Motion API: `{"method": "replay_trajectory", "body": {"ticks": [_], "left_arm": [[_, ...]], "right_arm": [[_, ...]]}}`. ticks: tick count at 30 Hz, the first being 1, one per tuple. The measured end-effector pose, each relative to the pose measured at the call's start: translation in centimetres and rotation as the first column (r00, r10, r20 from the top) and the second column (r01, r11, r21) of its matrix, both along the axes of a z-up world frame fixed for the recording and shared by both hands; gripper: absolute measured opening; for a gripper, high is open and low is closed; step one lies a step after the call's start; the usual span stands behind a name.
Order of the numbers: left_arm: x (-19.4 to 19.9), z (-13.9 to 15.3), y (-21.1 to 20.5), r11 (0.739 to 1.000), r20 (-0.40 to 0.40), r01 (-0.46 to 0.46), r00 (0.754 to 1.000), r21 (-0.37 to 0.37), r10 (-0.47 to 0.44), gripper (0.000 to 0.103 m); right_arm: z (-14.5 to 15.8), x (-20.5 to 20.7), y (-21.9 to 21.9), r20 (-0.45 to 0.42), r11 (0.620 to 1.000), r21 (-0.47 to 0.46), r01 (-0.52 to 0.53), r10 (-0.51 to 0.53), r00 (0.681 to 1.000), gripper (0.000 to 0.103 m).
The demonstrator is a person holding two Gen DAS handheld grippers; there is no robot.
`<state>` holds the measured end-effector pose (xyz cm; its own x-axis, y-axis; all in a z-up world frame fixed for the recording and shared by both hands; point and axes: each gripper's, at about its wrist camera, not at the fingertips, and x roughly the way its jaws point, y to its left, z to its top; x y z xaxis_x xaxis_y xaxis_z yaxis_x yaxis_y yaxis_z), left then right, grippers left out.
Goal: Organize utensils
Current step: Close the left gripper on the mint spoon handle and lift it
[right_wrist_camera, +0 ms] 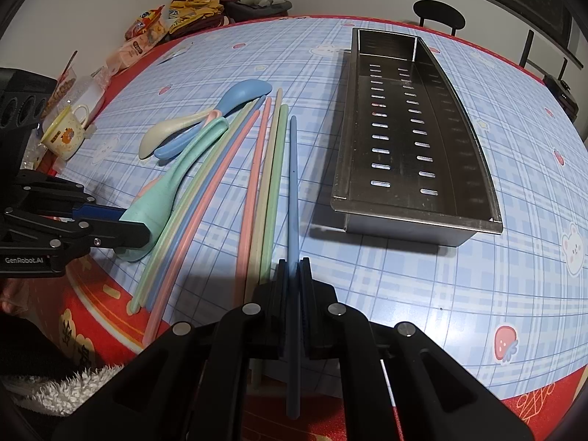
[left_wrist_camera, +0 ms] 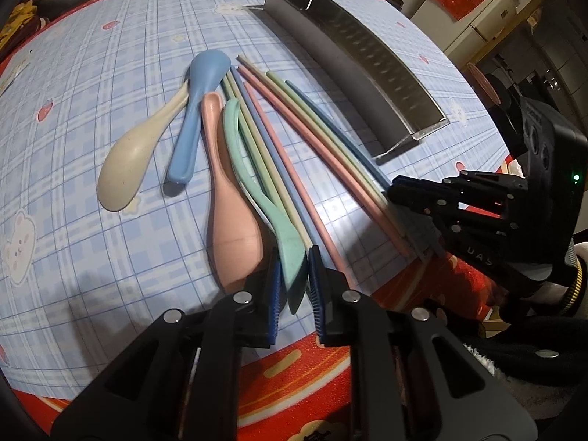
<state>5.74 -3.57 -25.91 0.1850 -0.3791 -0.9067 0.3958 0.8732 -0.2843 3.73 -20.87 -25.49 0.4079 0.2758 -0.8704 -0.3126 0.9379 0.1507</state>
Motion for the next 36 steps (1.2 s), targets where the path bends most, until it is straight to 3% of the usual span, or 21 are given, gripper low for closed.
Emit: {"method": "replay_trajectory", "body": {"ticks": [18,29,36], "left_arm": [[0.0,-0.7,0.5,1.000,-0.017,-0.019,1.000,-0.021,0.018,0.014],[-0.6,1.8,1.2,0.999,0.068,-0.004,0.998,-0.034,0.007,0.013],[-1.1,3.2,2.1,0.998,0.115,-0.011,0.993,-0.055,0.017,0.012]], "right_arm": [[0.0,0.1,0.2,-0.004,1.000,-0.014,-0.016,0.016,1.000,0.007],[0.1,0.7,0.2,-0.050,1.000,-0.012,-0.015,0.014,0.999,0.007],[0.5,0.1,-0.5,-0.086,0.999,0.039,0.012,-0.009,0.996,0.007]]}}
